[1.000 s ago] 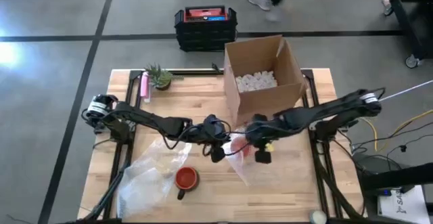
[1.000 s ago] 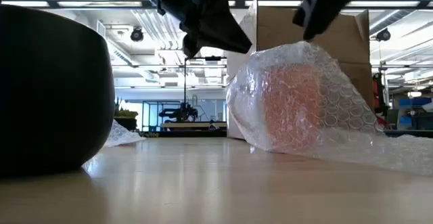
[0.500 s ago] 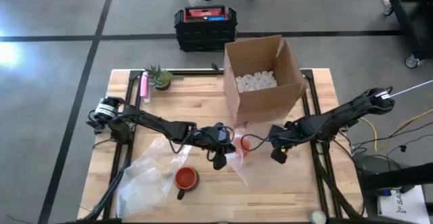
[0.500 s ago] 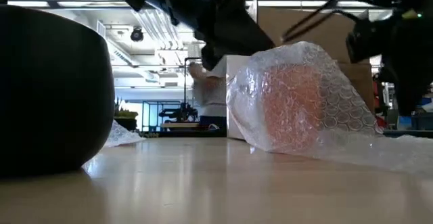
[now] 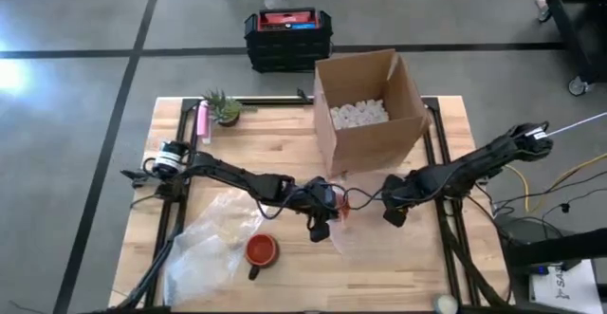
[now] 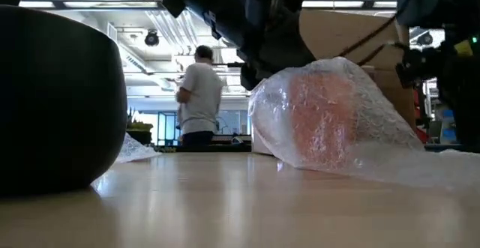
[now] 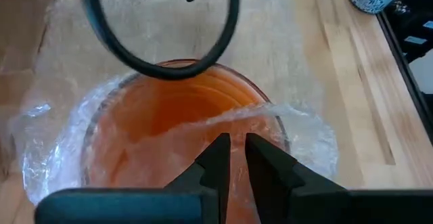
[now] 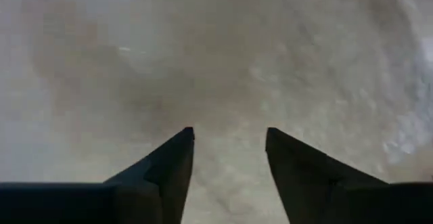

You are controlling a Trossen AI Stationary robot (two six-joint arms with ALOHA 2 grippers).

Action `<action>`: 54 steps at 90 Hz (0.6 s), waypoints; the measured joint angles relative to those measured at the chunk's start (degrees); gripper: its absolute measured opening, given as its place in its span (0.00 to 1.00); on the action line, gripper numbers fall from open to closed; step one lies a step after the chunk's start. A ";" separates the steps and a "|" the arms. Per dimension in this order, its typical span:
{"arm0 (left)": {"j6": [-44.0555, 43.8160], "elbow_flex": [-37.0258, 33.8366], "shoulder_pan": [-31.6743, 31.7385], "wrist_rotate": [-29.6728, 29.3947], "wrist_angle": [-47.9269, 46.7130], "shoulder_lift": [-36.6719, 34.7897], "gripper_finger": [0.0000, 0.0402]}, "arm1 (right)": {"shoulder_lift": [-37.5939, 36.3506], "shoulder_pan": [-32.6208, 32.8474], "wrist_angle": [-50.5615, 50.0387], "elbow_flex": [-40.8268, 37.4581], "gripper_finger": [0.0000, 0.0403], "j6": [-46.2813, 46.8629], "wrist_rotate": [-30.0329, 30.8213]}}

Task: Wrap mug
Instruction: Wrap the orange mug with the right transparent bubble wrap

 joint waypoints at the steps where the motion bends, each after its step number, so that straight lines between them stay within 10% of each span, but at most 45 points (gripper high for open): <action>1: 0.00 0.01 0.00 0.00 -0.05 0.00 0.09 | 0.08 0.00 0.33 -0.30 0.47 0.06 0.12; 20: 0.83 0.51 0.00 0.02 -0.46 0.11 0.09 | 0.41 0.00 12.73 -4.23 0.46 -0.89 1.00; 54: 0.85 0.70 0.00 0.06 -0.48 0.17 0.09 | -0.19 0.00 26.35 0.75 0.03 -12.77 0.03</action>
